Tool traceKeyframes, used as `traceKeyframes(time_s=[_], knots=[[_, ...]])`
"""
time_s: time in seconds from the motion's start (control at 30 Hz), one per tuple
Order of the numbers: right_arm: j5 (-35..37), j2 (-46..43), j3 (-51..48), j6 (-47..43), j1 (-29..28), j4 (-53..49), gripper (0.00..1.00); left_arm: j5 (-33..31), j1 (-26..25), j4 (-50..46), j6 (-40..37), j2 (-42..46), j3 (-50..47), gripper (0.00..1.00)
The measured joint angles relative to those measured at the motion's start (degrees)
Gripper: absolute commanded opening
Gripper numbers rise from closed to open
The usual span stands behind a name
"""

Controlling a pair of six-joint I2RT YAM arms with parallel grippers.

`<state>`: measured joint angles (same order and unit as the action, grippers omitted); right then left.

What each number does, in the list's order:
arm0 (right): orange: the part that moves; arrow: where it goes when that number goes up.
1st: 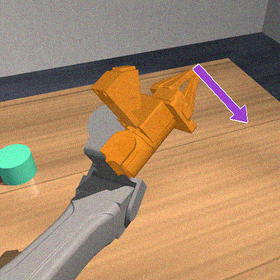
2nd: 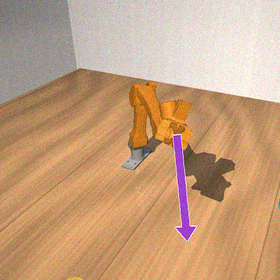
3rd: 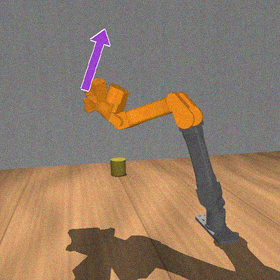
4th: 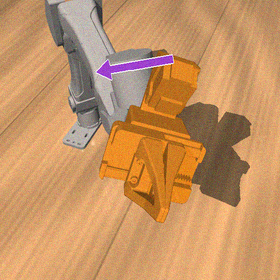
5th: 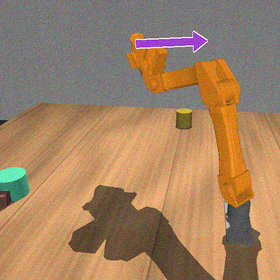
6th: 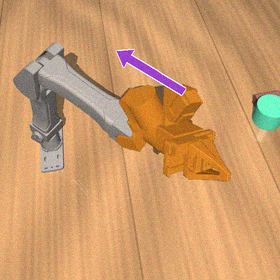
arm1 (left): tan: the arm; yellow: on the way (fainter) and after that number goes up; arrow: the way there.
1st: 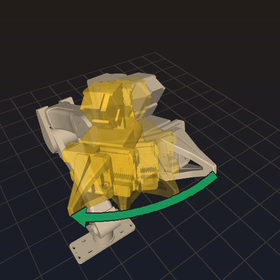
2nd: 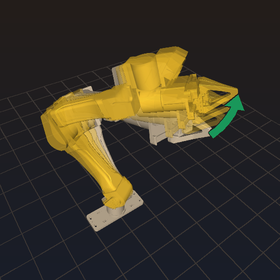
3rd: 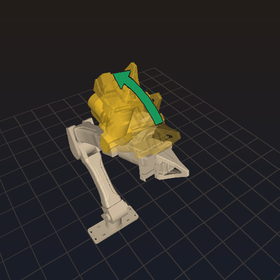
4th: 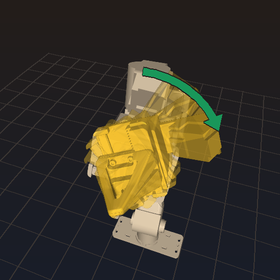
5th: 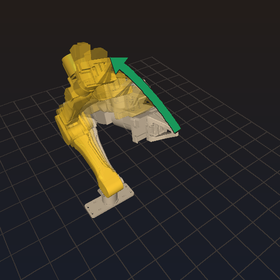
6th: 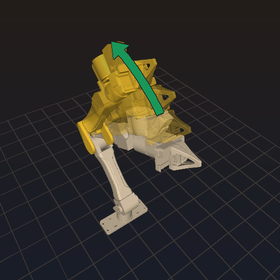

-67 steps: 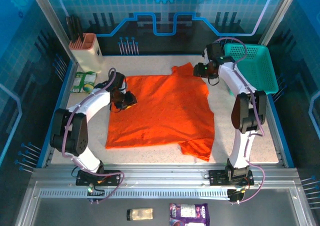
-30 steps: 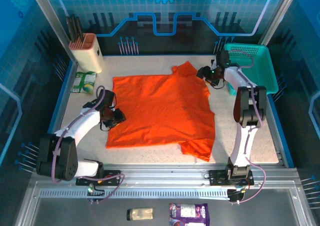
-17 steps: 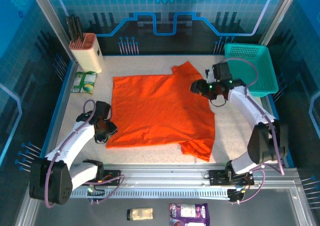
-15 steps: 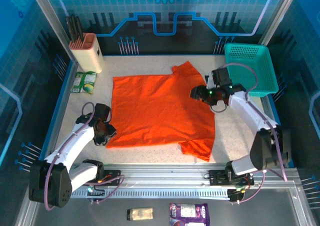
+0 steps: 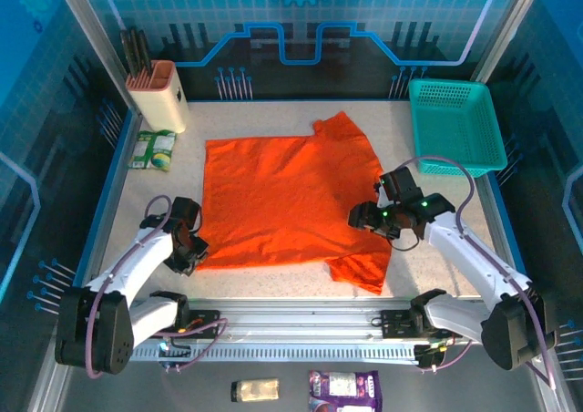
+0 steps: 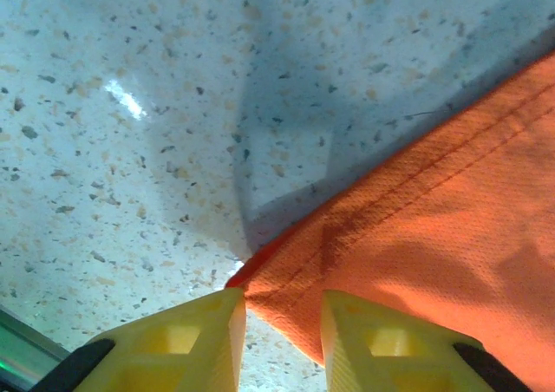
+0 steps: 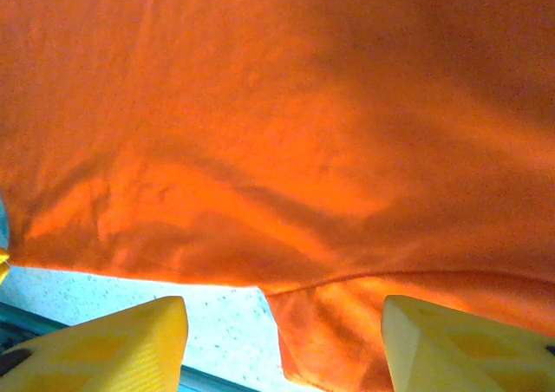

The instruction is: Fold the inside-out t-shirt

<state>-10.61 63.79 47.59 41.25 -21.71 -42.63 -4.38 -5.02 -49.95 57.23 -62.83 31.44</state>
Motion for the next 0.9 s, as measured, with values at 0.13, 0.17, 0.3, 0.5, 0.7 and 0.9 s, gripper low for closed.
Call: traceKeyframes(time_s=[0.13, 0.17, 0.3, 0.5, 0.7, 0.9], knots=[[0.94, -1.16, 0.00, 0.87, -1.33, -2.10, 0.62, -0.48, 0.04, -0.20, 0.90, 0.02, -0.79, 0.29], [1.22, -1.42, -0.04, 1.07, -1.64, -2.60, 0.62, -0.66, 0.04, -0.28, 0.98, -0.02, -0.83, 0.29], [1.64, -2.47, -0.90, 2.14, -2.97, -3.98, 0.62, -0.90, 0.09, -0.15, 0.94, -0.66, -0.85, 0.31], [3.17, -4.35, -3.13, 4.26, -5.51, -6.43, 0.60, -0.74, 0.28, 0.92, 0.68, -2.23, -0.85, 0.30], [4.90, -7.48, -8.96, 7.78, -9.22, -8.74, 0.58, -0.07, 0.44, 2.47, -0.59, -3.37, -0.85, 0.26], [6.95, -9.35, -15.37, 13.20, -14.91, -10.49, 0.56, 0.83, 0.48, 3.30, -1.77, -4.00, -0.85, 0.17]])
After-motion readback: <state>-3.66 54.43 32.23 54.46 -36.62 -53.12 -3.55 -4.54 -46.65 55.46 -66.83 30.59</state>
